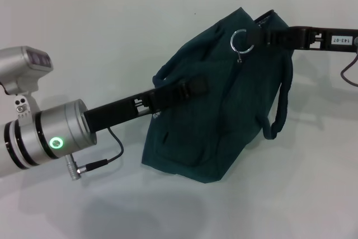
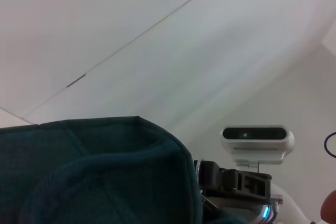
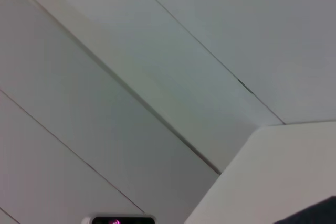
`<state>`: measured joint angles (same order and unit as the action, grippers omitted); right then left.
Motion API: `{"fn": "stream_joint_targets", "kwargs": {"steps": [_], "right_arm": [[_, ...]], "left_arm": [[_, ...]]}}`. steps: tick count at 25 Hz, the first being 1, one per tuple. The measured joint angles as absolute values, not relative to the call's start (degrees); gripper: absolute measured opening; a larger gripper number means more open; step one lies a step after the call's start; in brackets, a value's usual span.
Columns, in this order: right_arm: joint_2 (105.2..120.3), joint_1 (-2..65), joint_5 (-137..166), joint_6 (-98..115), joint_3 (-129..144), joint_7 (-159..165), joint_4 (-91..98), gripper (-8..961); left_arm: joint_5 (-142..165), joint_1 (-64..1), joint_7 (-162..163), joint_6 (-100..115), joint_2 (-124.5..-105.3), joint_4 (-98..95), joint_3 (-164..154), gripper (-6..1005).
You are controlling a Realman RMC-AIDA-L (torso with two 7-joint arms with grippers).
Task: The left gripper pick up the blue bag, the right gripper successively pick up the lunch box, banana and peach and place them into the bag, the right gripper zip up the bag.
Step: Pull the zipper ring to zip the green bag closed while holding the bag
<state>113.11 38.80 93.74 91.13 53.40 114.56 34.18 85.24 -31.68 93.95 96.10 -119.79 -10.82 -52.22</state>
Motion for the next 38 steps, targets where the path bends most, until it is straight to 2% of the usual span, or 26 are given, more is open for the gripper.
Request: {"fn": "stream_joint_targets", "kwargs": {"steps": [24, 38], "right_arm": [[112.64, 36.82, 93.09, 91.48, 52.58, 114.97, 38.50, 2], [113.63, 37.41, 93.05, 93.03, 53.16, 113.55, 39.77, 2]], "left_arm": [[85.23, -30.86, 93.42, 96.15, -119.80, -10.81, -52.21, 57], [84.91, -30.31, 93.37, 96.89, -119.80, -10.56, -52.33, 92]]}}
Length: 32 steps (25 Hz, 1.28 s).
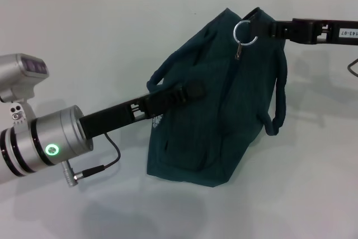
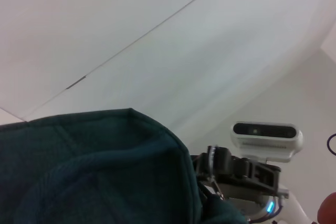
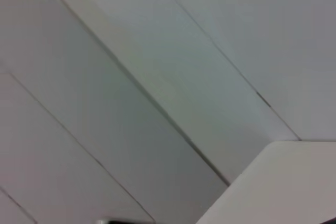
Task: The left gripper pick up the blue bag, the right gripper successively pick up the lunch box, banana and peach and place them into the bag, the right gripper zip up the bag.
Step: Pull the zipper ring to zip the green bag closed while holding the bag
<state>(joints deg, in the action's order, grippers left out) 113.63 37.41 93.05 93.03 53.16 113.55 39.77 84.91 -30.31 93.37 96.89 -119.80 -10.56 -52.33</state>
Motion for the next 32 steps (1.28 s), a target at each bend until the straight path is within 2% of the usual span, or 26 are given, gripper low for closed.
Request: {"fn": "stream_joint_targets", "kwargs": {"steps": [7, 10, 21, 26, 32], "right_arm": [[113.81, 37.47, 93.13, 95.10, 53.30, 112.95, 40.79, 2], [113.85, 37.47, 93.13, 95.94, 53.32, 112.54, 40.79, 2], [114.29, 37.13, 92.86, 96.51, 53.11, 110.22, 40.11, 2], [115.00, 37.51, 92.86, 96.44, 53.27, 109.55, 40.08, 2], [115.15, 37.62, 92.86, 96.38, 52.93, 109.44, 40.07, 2]], "left_arm": [[84.66, -29.38, 94.49, 96.92, -119.64, -10.67, -51.80, 116], [83.99, -28.56, 95.57, 96.96, -119.18, -10.95, -51.23, 300], [82.89, -25.63, 101.32, 95.56, -116.50, -16.43, -50.57, 767], [83.54, -26.14, 105.47, 93.97, -114.73, -19.12, -50.38, 894], [83.64, -25.83, 107.26, 93.14, -113.36, -21.52, -49.81, 894]]}}
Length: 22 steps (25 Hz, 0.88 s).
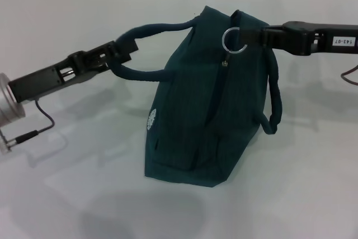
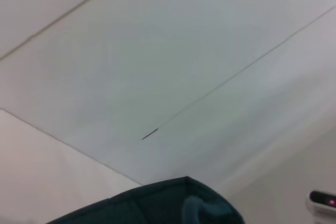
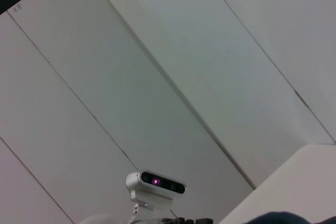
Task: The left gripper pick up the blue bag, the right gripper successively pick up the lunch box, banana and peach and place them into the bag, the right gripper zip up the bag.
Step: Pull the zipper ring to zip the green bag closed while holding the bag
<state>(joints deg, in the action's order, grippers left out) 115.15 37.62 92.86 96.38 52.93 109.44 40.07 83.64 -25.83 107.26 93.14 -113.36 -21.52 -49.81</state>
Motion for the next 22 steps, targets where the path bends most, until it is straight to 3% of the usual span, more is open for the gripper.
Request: {"fn": "stream_joint_targets", "kwargs": {"steps": [15, 22], "right_arm": [[115.21, 37.89, 92.80, 96.41, 52.90, 109.33, 40.08, 2], [115.17, 37.88, 92.80, 96.41, 52.91, 108.78, 40.08, 2]], "left_arm": [[89.36, -25.34, 109.44, 87.27, -112.00, -30.17, -50.02, 895], [95.63, -30.86, 128.72, 91.68, -110.77, -36.98, -51.02, 894]]}}
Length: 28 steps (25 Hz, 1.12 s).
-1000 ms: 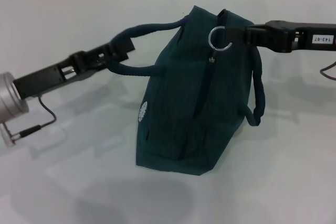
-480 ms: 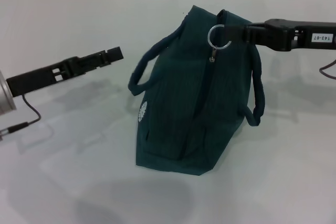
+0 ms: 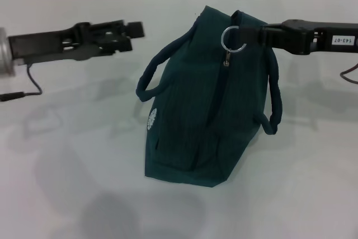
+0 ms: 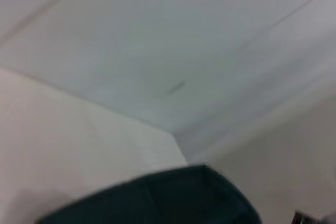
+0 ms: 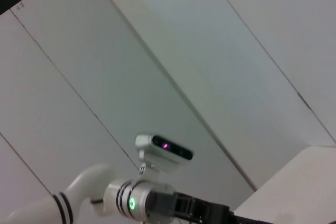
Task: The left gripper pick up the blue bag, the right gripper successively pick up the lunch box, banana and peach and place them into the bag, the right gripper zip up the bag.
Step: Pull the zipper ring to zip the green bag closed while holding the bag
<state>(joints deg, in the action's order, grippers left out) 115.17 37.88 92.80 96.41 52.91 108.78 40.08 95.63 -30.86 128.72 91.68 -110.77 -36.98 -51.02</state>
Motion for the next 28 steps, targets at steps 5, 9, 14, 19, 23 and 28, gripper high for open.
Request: {"fn": "stream_joint_targets", "kwargs": {"steps": [5, 9, 14, 19, 23, 28], "right_arm": [[115.14, 37.60, 92.65, 96.41, 52.83, 108.25, 40.08, 2], [115.06, 37.14, 92.13, 96.42, 52.82, 107.94, 40.08, 2], [115.04, 36.88, 92.06, 96.41, 52.78, 107.26, 40.08, 2], [115.04, 36.87, 92.02, 96.68, 52.73, 107.22, 40.08, 2], [115.10, 36.88, 92.01, 96.84, 52.73, 107.08, 40.08, 2], [115.13, 36.80, 91.93, 96.94, 52.73, 106.81, 40.08, 2]], "left_arm": [[105.01, -35.10, 136.81, 93.47, -111.53, -40.73, -51.12, 894], [107.45, -36.78, 139.32, 94.78, -112.06, -43.77, -51.31, 894], [108.22, -37.41, 143.01, 95.24, -112.07, -49.99, -52.68, 894], [110.15, -37.80, 148.57, 95.48, -112.07, -56.70, -56.10, 894], [112.57, -38.81, 151.77, 95.48, -112.48, -58.14, -57.81, 895], [114.29, -40.06, 152.87, 95.58, -113.57, -58.23, -58.43, 895]]}}
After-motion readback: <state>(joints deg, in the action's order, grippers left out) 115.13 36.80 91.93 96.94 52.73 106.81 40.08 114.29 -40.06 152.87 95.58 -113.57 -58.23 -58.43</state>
